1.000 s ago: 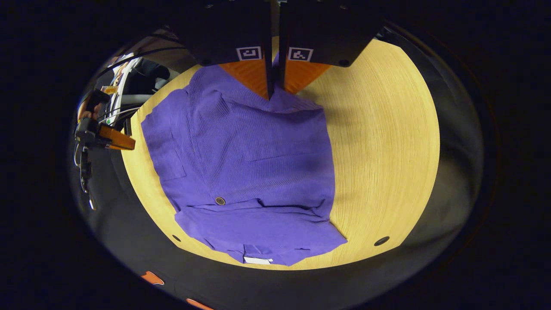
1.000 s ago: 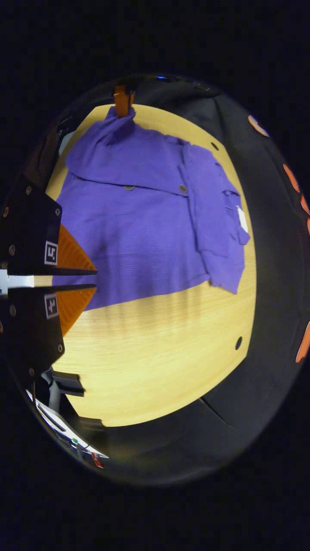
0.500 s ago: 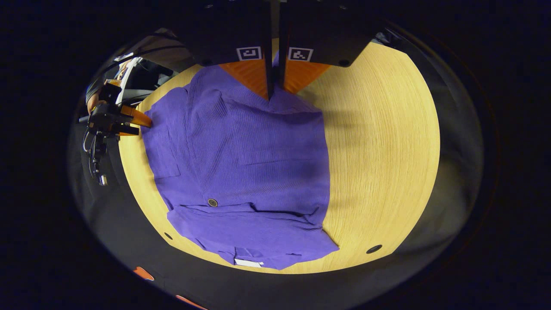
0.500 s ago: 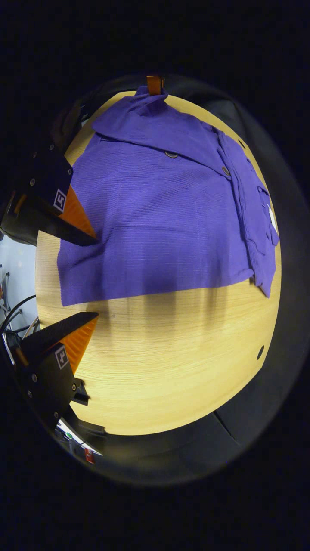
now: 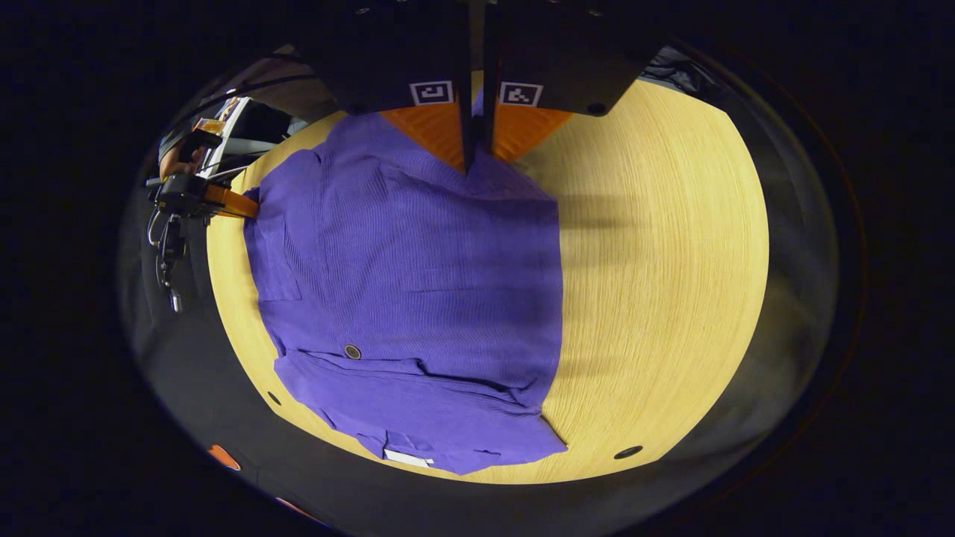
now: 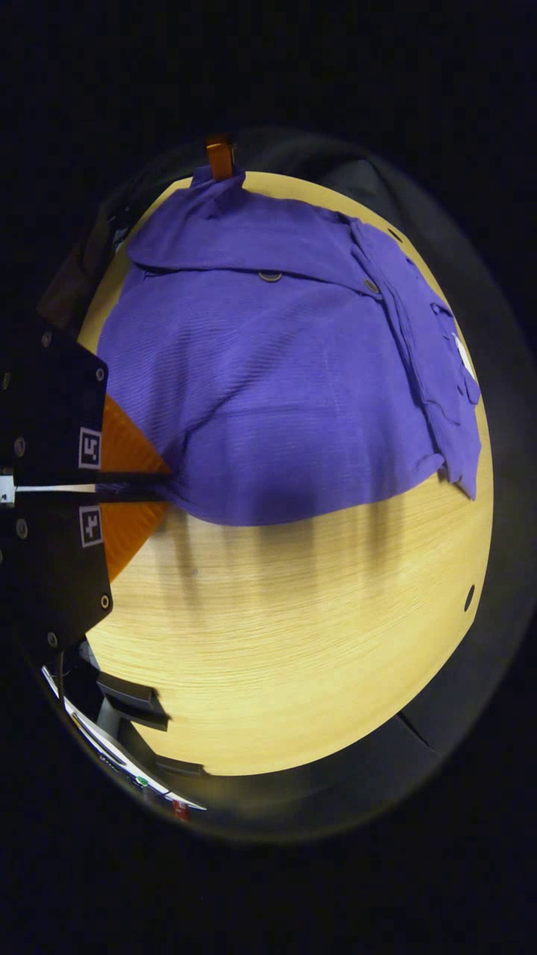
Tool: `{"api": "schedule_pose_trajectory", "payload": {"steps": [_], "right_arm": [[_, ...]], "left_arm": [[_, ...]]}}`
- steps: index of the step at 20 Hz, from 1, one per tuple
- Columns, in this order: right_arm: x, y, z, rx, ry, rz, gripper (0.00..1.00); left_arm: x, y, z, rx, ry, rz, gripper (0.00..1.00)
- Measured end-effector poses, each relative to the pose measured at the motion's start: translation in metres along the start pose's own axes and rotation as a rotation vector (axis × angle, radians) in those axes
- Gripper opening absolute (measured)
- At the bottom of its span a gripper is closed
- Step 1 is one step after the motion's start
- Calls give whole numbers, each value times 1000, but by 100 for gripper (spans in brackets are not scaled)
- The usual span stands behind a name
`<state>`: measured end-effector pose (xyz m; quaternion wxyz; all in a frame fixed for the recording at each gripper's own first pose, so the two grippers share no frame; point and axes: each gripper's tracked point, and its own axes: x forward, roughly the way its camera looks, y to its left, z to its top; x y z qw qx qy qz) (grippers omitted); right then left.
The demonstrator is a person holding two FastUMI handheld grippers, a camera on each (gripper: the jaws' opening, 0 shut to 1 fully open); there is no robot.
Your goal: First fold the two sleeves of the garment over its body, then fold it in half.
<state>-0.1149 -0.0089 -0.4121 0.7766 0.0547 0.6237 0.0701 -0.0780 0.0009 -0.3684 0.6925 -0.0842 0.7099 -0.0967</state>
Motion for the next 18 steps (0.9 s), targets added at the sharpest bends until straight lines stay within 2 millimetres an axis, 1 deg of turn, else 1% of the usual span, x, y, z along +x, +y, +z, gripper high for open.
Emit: {"api": "schedule_pose_trajectory", "payload": {"steps": [1, 3, 5, 7, 9, 14, 18], "right_arm": [[-1, 3, 4, 12, -6, 10, 4], [-10, 8, 14, 31, -24, 40, 3], [-26, 14, 30, 65, -54, 88, 3], [-43, 14, 49, 64, -95, 106, 3], [-59, 18, 70, 53, -133, 124, 3], [-96, 35, 131, 1, -226, 163, 3], [-117, 42, 173, -36, -277, 180, 2]], "left_arm": [[0, 1, 2, 5, -1, 2, 8], [-3, -1, 4, 26, -7, 7, 8], [-6, -4, 8, 28, -14, 1, 8], [-10, -5, 18, 28, -28, -6, 8], [-20, -9, 31, 22, -50, -23, 8], [-49, -9, 77, 30, -127, -26, 8], [-65, -6, 116, 36, -169, -17, 8]]}}
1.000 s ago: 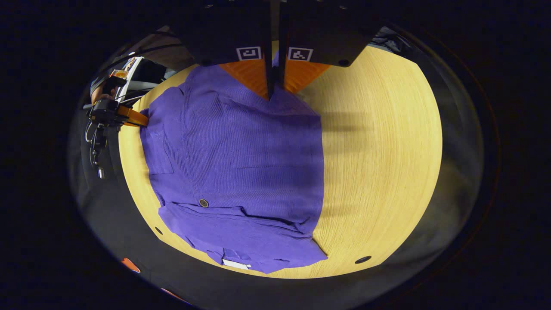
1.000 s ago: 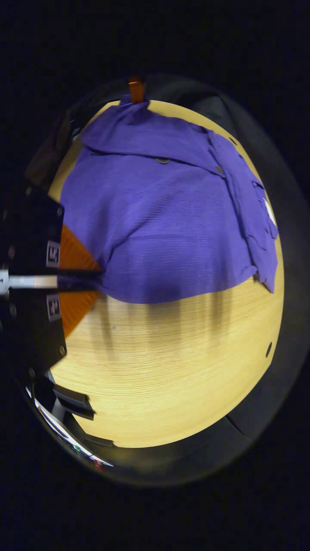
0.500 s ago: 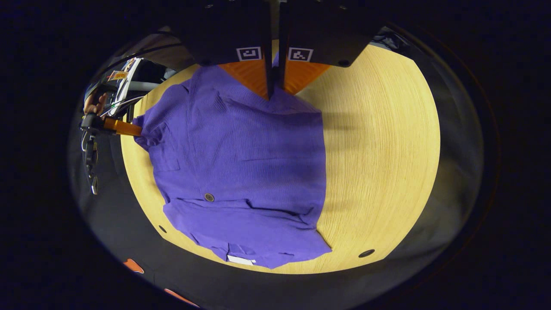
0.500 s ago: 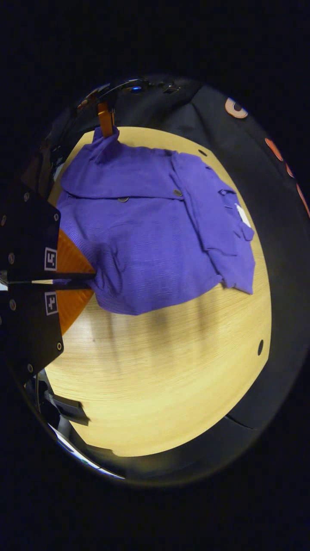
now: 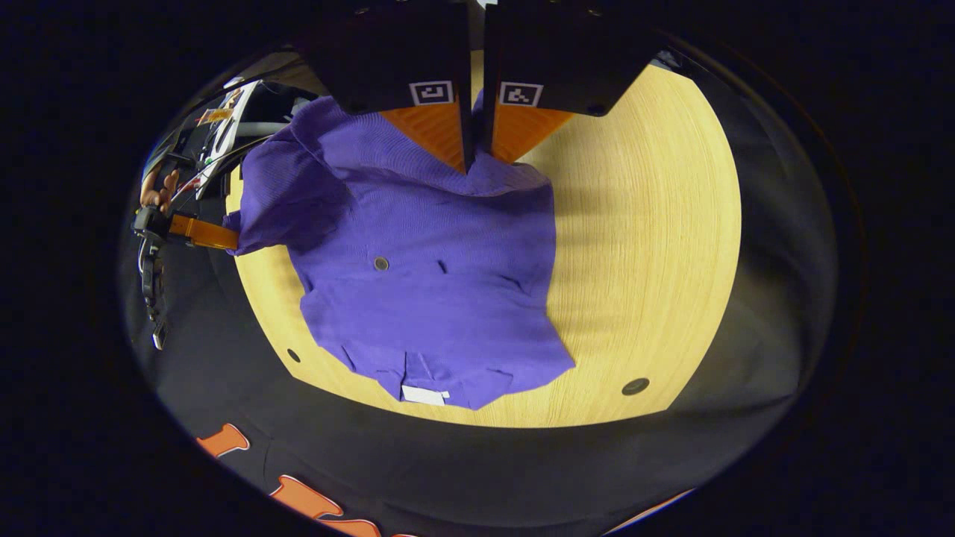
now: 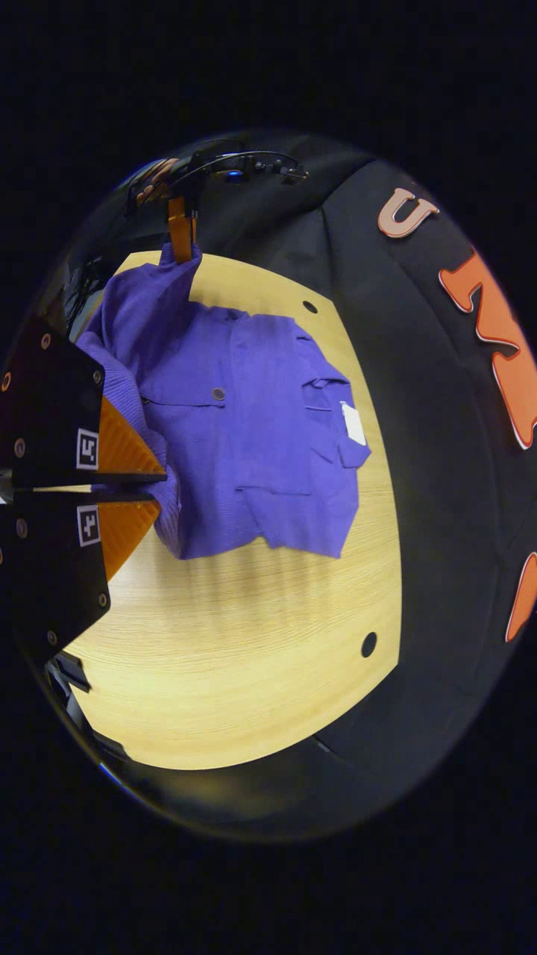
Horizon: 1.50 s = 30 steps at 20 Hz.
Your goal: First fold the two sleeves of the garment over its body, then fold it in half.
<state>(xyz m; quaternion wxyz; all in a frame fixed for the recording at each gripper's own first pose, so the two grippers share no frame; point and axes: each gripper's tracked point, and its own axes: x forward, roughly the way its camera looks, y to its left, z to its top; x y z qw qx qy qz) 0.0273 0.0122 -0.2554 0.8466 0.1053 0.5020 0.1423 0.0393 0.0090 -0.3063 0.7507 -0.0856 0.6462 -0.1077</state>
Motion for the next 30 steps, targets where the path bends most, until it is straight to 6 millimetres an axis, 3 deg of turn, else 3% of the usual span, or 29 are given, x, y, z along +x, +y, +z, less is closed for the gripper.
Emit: {"api": "schedule_pose_trajectory", "payload": {"steps": [7, 13, 17, 22, 25, 30], "right_arm": [[1, -8, 74, -12, -57, 11, 2], [33, -11, 126, -9, -50, 31, 3], [60, -16, 152, 24, -18, 51, 2], [94, -18, 182, 126, 11, 87, 3], [110, -18, 195, 162, 20, 107, 2], [133, -15, 216, 212, -2, 141, 2]], "left_arm": [[-10, 5, 83, 15, -70, 24, 8], [10, 4, 149, -27, -98, 28, 8], [40, 9, 181, -50, -96, 43, 8], [73, 13, 214, -275, -82, -50, 8], [84, 23, 225, -306, -104, -36, 8], [102, 23, 255, -361, -175, -74, 8]]}}
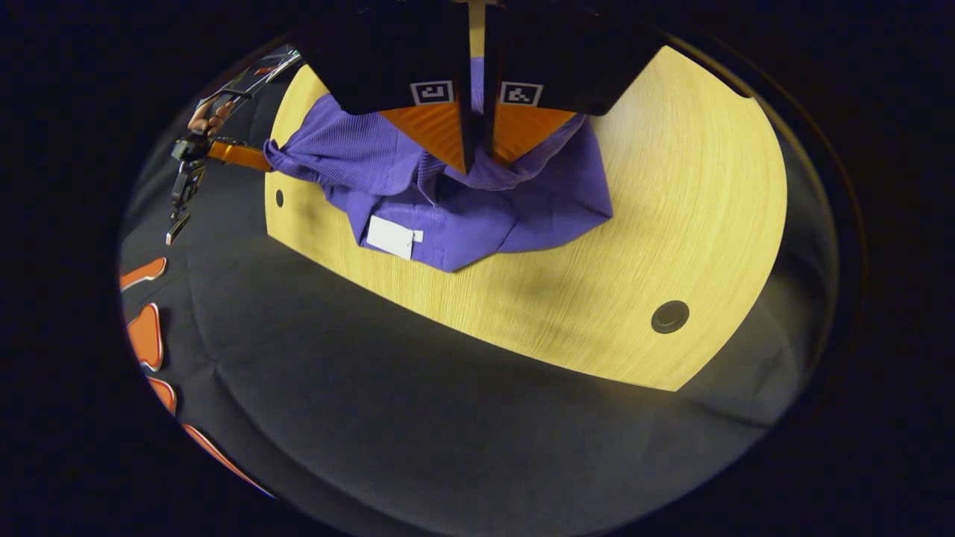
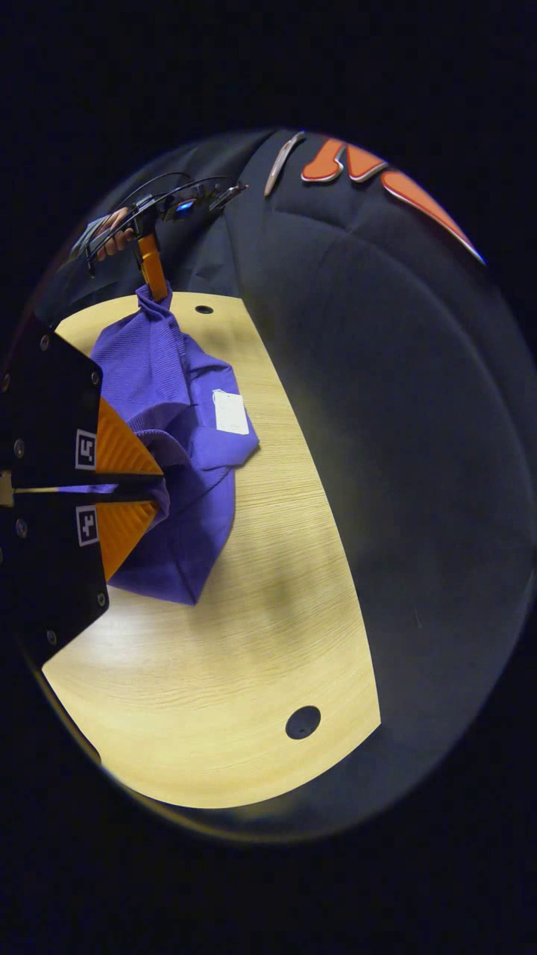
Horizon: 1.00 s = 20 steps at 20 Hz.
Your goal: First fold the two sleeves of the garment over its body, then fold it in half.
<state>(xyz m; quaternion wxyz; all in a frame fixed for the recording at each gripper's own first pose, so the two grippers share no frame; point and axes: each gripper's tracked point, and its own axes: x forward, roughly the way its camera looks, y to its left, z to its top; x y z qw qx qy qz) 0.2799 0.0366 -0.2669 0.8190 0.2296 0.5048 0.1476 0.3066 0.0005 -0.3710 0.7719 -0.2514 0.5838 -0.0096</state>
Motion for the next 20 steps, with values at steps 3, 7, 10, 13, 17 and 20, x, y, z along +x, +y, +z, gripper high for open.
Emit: {"api": "schedule_pose_trajectory", "payload": {"steps": [3, 7, 10, 13, 17, 20], "right_arm": [[3, -1, 17, 43, -58, 21, 9], [-9, -12, 46, 44, -190, 3, 39], [-30, -13, 50, 7, -241, -6, 56], [-51, -7, 49, -58, -304, -22, 68], [-89, 7, 43, -150, -397, -46, 87], [-122, 23, 37, -203, -486, -61, 96]], "left_arm": [[6, -5, 14, -70, -70, -51, 10], [-1, -1, 43, -134, -211, -85, 29], [-15, 7, 53, -67, -264, -25, 53], [-40, 8, 67, 37, -338, 59, 100], [-68, -14, 73, 179, -417, 102, 94], [-82, -40, 64, 279, -493, 134, 96]]}}
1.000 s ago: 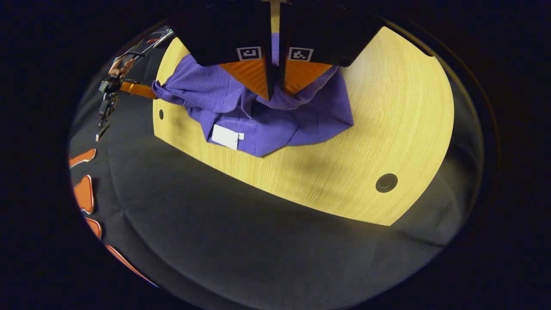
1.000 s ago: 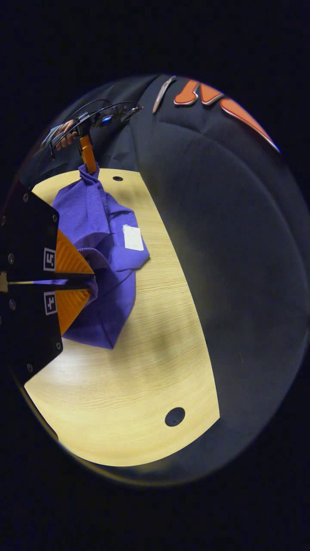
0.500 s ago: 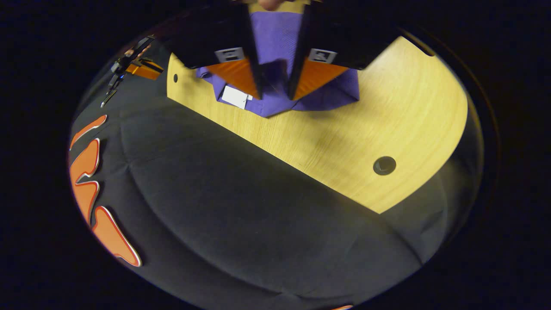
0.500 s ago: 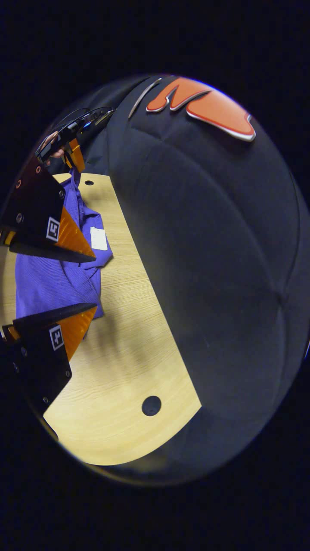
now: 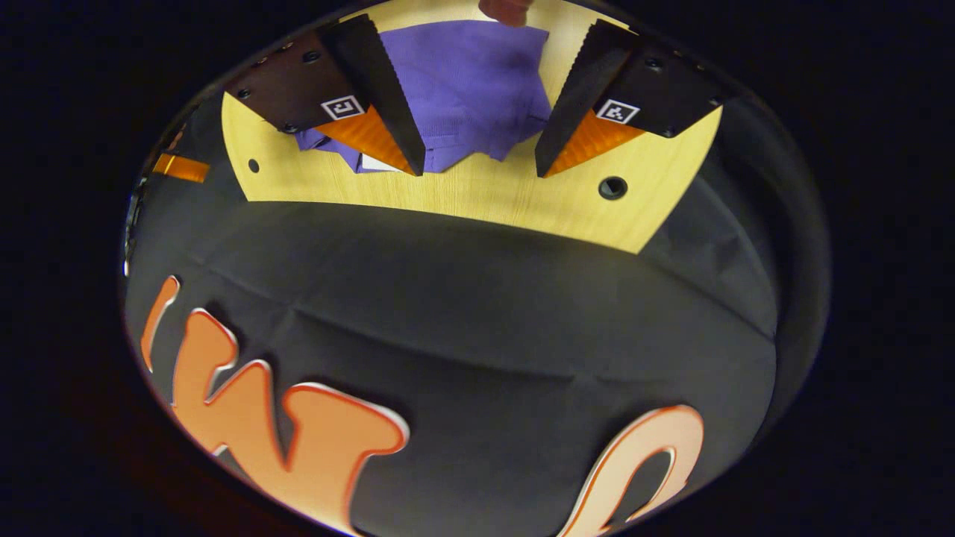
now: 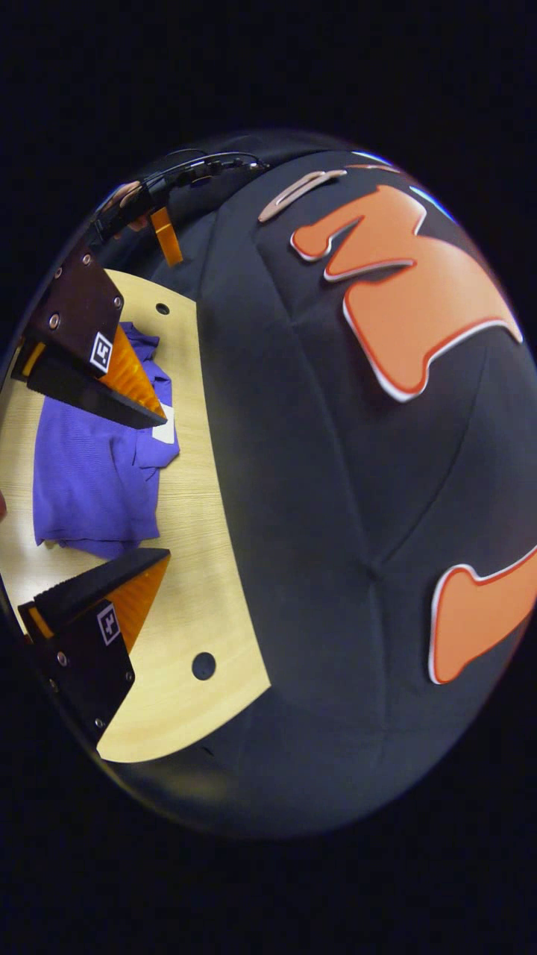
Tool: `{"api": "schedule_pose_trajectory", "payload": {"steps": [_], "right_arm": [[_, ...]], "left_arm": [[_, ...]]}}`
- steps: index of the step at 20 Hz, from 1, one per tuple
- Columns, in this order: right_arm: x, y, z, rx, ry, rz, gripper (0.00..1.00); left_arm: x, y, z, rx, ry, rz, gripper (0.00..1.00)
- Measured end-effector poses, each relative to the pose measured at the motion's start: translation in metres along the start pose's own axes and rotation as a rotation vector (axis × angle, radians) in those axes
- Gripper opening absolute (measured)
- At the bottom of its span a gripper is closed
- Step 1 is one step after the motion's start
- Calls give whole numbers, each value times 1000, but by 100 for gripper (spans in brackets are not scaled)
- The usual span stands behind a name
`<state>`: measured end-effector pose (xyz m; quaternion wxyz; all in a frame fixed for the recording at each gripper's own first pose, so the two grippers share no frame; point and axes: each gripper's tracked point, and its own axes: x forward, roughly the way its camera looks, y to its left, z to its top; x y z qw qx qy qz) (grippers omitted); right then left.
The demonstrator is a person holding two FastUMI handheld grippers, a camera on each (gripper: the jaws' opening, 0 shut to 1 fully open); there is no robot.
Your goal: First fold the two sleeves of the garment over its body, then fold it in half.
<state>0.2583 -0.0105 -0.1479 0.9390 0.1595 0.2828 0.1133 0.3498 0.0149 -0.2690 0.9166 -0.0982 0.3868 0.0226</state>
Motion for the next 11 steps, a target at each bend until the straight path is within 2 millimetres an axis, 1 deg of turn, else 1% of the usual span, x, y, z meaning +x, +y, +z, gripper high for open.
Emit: {"api": "schedule_pose_trajectory", "payload": {"steps": [2, 4, 5, 6, 8, 10, 11], "right_arm": [[-24, 9, 11, -46, -70, -12, 96], [-49, 19, 19, -92, -132, -11, 96], [-61, 22, 22, -114, -157, -16, 96], [-72, 27, 21, -136, -172, -14, 95], [-95, 38, 17, -164, -203, -8, 95], [-116, 50, 13, -192, -247, 2, 95], [-125, 54, 13, -211, -276, -1, 95]], "left_arm": [[-21, -11, 4, 56, -67, 6, 97], [-49, -24, 12, 100, -135, 6, 97], [-67, -29, 14, 115, -167, 3, 97], [-83, -33, 16, 128, -198, 2, 97], [-113, -48, 17, 127, -281, -51, 97], [-142, -52, 13, 119, -327, -69, 97], [-151, -55, 10, 122, -347, -59, 97]]}}
